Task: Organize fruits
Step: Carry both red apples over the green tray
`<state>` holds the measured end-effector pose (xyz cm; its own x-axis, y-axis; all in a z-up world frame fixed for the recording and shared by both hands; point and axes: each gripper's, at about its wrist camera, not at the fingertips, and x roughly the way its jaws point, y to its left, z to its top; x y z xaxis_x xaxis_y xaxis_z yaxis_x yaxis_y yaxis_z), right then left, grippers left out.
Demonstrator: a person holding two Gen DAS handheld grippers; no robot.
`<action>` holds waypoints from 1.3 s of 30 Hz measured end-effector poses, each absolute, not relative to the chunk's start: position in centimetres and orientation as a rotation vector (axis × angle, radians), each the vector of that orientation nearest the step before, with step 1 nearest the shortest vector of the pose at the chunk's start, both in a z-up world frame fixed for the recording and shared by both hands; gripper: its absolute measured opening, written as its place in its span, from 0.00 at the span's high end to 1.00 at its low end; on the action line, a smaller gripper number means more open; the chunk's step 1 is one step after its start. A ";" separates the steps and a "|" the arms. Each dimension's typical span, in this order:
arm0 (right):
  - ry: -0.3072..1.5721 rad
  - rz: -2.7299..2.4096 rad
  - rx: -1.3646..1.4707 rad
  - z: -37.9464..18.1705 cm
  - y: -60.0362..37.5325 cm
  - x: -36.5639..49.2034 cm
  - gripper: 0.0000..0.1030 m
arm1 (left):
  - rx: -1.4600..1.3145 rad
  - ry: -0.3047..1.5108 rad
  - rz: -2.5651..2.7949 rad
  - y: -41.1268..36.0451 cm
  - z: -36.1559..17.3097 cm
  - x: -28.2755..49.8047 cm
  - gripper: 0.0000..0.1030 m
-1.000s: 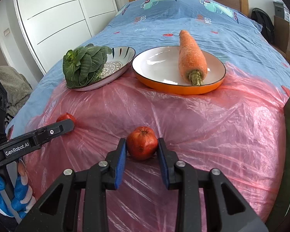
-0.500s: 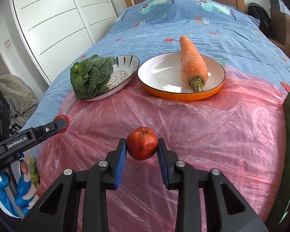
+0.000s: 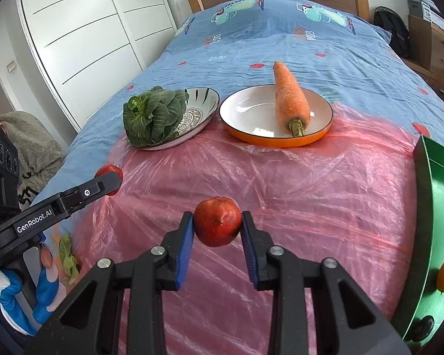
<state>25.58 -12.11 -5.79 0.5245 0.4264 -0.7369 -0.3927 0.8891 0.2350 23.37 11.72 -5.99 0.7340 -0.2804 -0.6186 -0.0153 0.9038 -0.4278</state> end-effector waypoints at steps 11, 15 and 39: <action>0.930 0.434 0.024 -4.7 -14.1 21.8 0.51 | -0.421 0.724 -0.187 10.0 -4.3 21.5 0.72; 0.940 0.432 0.015 -4.2 -14.7 20.2 0.51 | -0.402 0.708 -0.199 8.4 -3.3 20.3 0.72; 0.947 0.304 0.038 -1.8 -27.5 10.8 0.51 | -0.245 0.791 -0.408 -7.3 -1.3 11.2 0.72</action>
